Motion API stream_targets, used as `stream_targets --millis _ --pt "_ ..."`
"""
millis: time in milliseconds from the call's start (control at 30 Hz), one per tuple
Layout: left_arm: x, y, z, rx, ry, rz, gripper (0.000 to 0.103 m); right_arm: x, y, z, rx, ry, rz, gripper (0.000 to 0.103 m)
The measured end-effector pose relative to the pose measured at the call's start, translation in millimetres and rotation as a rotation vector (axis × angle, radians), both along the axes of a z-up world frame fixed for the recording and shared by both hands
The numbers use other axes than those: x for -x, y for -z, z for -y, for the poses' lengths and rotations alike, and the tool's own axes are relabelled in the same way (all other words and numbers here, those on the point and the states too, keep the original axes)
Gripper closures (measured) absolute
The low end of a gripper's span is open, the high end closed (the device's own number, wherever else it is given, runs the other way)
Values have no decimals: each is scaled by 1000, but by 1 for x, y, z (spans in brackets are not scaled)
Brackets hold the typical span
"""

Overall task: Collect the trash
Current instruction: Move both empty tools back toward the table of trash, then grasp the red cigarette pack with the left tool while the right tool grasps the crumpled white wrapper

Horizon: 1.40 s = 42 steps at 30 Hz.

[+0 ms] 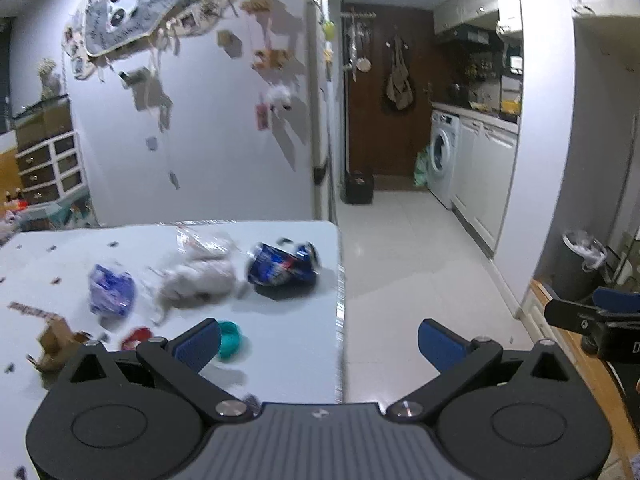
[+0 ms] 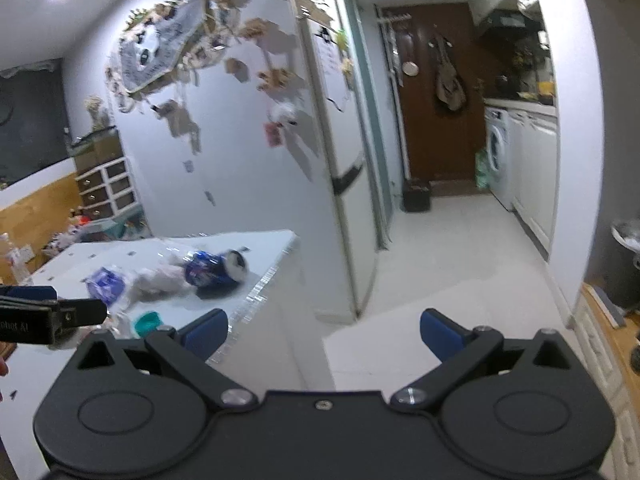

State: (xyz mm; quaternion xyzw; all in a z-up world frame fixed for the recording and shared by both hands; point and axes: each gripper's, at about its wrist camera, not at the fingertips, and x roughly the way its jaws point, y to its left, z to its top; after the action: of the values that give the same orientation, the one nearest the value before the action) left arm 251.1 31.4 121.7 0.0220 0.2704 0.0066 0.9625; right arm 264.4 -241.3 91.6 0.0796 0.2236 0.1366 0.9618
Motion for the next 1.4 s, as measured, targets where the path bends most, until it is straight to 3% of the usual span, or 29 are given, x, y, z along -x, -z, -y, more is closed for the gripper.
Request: stream_targets --millis 367,767,1100,1300,1400 --pt "-5 2 -100 14 -113 22 0 -11 -2 -94 -13 -103 58 0" --pt "-19 39 -200 68 -241 -65 0 -39 14 -205 -33 -243 -13 0" --pt "-22 46 -239 148 -265 -73 0 -71 46 -278 13 -407 -82 0" --pt "-31 51 -239 169 -240 -82 0 -90 68 -303 -5 -447 -141 3" --pt "-39 57 -238 180 -241 -96 0 -93 74 -312 34 -443 -158 6"
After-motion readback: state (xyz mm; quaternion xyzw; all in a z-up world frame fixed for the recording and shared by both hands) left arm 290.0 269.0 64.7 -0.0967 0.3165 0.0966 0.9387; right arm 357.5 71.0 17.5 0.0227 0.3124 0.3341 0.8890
